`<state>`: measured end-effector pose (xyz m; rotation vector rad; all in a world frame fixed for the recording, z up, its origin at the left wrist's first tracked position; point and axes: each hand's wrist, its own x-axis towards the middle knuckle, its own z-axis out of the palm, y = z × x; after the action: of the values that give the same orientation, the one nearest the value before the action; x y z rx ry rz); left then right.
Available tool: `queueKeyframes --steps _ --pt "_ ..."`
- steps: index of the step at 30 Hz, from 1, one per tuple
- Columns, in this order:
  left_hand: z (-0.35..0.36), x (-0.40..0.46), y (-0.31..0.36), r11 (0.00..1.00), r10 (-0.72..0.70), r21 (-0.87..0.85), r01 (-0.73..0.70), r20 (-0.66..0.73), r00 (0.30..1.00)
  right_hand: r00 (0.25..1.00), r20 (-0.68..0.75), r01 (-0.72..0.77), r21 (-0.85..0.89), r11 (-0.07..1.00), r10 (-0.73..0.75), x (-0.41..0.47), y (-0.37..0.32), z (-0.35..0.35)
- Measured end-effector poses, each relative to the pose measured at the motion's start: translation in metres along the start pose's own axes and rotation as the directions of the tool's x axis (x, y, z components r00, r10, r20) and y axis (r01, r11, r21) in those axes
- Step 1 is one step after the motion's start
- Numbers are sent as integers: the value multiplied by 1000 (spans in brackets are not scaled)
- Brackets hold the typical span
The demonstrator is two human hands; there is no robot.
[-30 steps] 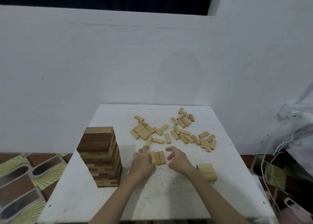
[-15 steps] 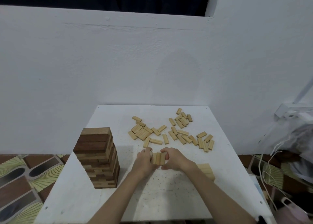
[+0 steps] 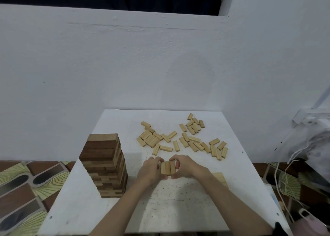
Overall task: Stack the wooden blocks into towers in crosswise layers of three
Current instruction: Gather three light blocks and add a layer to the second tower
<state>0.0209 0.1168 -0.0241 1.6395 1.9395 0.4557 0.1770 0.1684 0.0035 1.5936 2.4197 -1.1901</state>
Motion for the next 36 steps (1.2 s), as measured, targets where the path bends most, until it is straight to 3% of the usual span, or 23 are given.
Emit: queueKeyframes --steps 36 --pt "-2 -4 9 994 40 99 -40 4 999 997 28 72 -48 996 -70 5 8 -7"
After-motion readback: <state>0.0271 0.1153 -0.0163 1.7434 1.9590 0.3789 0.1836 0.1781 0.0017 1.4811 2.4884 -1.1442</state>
